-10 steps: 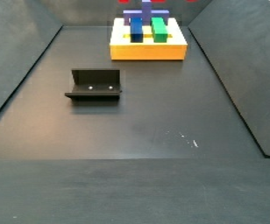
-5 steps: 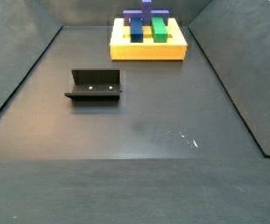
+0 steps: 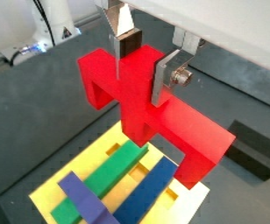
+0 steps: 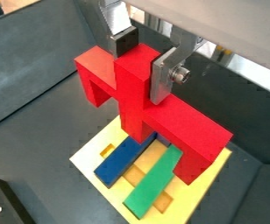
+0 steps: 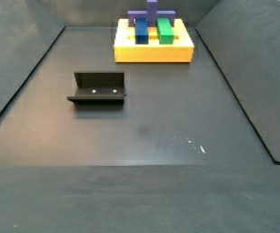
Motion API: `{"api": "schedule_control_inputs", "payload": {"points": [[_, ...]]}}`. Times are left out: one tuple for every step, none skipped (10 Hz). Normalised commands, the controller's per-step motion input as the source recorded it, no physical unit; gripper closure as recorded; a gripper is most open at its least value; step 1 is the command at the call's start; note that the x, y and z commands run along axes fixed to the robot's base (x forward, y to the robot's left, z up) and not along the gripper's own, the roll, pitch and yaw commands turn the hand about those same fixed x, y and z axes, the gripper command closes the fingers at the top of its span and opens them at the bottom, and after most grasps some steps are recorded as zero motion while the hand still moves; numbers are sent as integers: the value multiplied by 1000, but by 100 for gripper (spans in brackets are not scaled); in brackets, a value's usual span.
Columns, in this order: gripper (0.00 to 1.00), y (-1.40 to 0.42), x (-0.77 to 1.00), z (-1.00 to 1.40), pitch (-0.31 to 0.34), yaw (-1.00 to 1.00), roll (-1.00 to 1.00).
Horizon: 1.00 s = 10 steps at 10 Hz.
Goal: Pick up the red object. Move up. Move to above the board. Insert the red object.
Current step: Insert the red object.
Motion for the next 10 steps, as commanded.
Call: {"api": "schedule_control_inputs", "payload": {"points": [[100,0,531,-694,66,0,264],[100,9,580,-680,50,0,271],[100,191,149,-843,0,0,251],[100,263,-463,-717,-40,0,237],[100,294,-517,-566,-90,6,117],[100,231,-471,-343,-123,17,0],[100,0,-134,-163,-160,0,-74],[100,0,-66,-180,-179,0,-109],[100,0,-3,-226,-214,0,-101],[100,-109,-6,-474,-147,0,34]]}}
